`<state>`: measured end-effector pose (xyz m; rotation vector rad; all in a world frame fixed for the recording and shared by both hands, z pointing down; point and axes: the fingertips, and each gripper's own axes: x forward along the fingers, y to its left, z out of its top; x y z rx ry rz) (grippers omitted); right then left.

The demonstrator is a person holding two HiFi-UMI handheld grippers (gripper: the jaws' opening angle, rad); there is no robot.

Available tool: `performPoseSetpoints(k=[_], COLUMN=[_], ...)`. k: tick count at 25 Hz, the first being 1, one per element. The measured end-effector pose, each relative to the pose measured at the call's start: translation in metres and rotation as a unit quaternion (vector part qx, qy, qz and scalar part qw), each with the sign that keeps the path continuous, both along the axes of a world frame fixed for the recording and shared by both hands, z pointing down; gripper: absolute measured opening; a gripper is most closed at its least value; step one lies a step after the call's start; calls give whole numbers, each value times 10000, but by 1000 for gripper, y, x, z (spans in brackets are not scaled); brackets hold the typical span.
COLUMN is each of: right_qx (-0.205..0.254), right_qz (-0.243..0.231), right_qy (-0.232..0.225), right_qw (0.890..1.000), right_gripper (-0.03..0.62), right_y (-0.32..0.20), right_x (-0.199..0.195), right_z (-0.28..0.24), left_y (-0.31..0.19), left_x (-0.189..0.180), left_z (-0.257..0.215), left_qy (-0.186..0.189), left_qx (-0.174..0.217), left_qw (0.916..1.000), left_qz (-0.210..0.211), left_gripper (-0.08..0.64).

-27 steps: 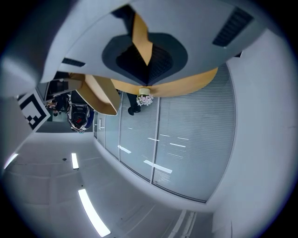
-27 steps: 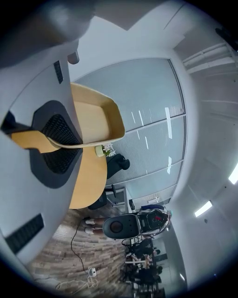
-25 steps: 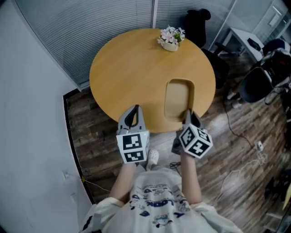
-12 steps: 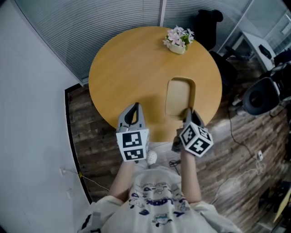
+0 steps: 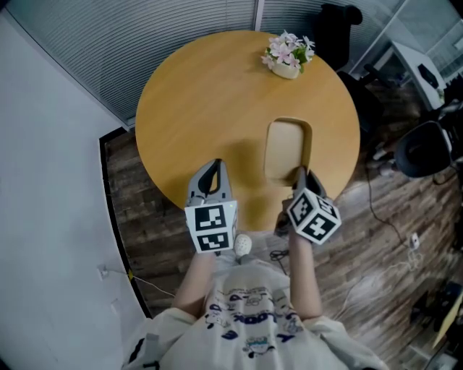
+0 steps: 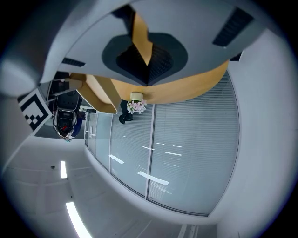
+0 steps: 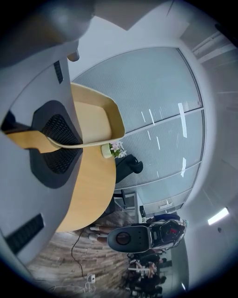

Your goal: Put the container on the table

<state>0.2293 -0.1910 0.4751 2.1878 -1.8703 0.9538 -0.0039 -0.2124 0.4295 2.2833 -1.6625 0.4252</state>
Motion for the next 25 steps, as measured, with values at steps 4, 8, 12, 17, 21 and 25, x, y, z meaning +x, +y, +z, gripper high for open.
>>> performPoseSetpoints(k=[4,8,12,17,21,25], right_qx=[-138,-333,-521,-780,-1021,-1237], right_qz=[76,143,151,166,211,229], right_qy=[-14,-29,-35,-24,-72,-117], right_qw=[9999,9993,9985,9968,9945,9920], right_gripper=[18,18,18,18,18,18], right_y=[-19,-36,-50,-61,-62,-63], right_x=[1,1,-1,-2,-2,-3], right_z=[10,24,39,62,83,103], left_y=[-23,-47,-65,-80,-85,-89], left_x=[0,2,2,3,5,6], left_z=[12,26,40,65,83,101], left_qy=[-32,-40,-68,-96,-127,-169], left_qx=[-143,-299,-465,-720,-930,-1103], left_qw=[9998,9994,9986,9968,9948,9928], left_qz=[94,189,257,326,391,436], left_gripper=[3,3,3,3,3,3])
